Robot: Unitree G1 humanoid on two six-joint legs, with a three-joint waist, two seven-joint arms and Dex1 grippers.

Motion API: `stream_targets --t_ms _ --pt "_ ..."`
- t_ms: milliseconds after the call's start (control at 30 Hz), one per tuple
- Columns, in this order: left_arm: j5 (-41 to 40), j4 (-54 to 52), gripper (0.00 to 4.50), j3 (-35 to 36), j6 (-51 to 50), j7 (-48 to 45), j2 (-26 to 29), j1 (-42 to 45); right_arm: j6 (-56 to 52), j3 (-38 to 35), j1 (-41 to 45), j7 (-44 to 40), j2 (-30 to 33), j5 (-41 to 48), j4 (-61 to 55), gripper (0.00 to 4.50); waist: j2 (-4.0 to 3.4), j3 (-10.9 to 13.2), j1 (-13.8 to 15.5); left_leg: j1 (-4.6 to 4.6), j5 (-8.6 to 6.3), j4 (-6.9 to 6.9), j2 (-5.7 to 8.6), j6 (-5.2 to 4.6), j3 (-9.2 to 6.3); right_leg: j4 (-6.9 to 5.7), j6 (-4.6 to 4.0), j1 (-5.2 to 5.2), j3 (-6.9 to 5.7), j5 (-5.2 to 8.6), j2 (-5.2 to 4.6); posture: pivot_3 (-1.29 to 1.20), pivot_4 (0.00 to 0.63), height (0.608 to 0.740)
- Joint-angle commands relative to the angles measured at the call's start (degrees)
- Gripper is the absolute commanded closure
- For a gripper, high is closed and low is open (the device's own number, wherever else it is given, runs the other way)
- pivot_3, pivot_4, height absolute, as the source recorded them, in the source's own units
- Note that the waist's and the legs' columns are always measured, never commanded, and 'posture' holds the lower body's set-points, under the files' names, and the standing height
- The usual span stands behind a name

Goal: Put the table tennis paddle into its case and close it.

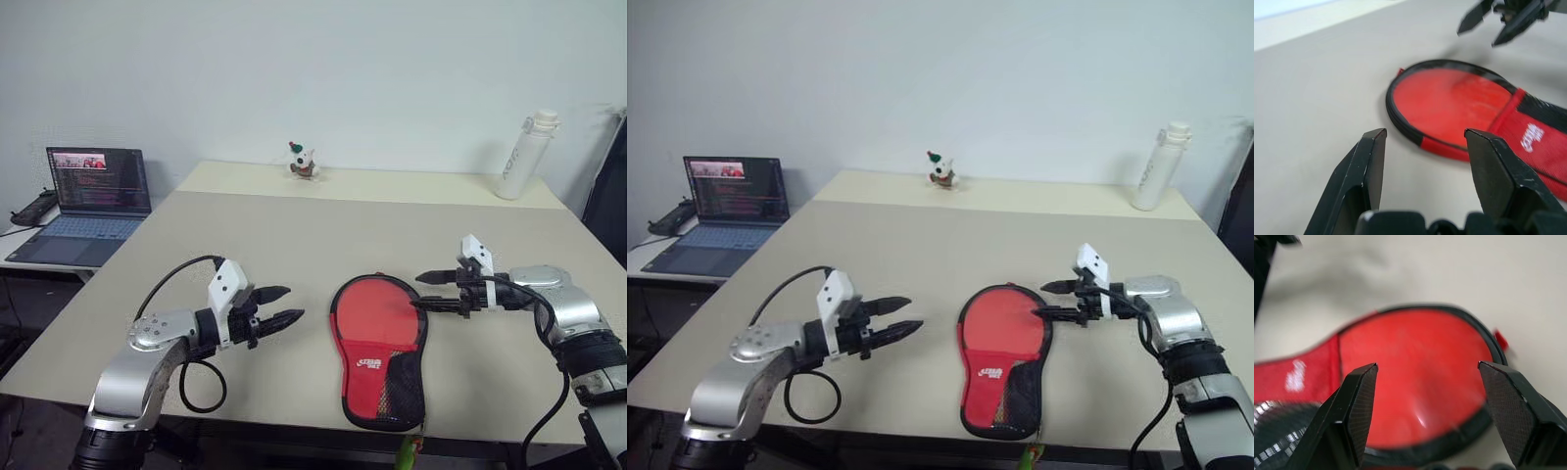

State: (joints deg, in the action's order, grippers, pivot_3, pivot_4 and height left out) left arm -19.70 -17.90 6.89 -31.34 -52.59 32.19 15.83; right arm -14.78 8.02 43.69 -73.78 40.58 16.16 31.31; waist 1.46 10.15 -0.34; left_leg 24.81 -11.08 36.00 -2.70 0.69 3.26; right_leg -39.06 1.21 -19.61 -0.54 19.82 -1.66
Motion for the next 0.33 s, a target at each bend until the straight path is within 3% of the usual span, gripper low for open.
stream_targets --t_ms 33,133,333 --pt "-1.7 -2.6 1.73 1.3 0.7 2.1 0.3 -0.9 4.7 -2.1 1.8 1.1 1.7 -2.9 2.7 0.92 -0.02 0.0 0.0 -0.01 0.01 -0.01 -0.01 0.01 0.01 0.00 0.00 -0.01 0.01 0.00 0.00 0.00 0.150 0.740" --pt "0.4 0.2 1.73 -1.0 2.2 3.7 0.4 1.1 6.3 -2.9 3.4 1.2 2.0 -3.7 6.1 0.92 -0.02 0.0 0.0 -0.01 0.01 -0.02 -0.02 0.01 0.03 0.00 0.00 -0.03 0.01 0.00 0.02 0.00 0.150 0.740" --pt "0.6 4.0 1.73 -0.7 5.1 4.5 0.6 1.1 0.9 -3.8 -0.2 2.3 1.9 -2.8 -2.7 0.92 -0.04 0.0 -0.1 -0.01 0.01 -0.03 -0.03 0.02 0.05 0.01 0.00 -0.03 0.02 0.00 0.02 0.00 0.150 0.740"
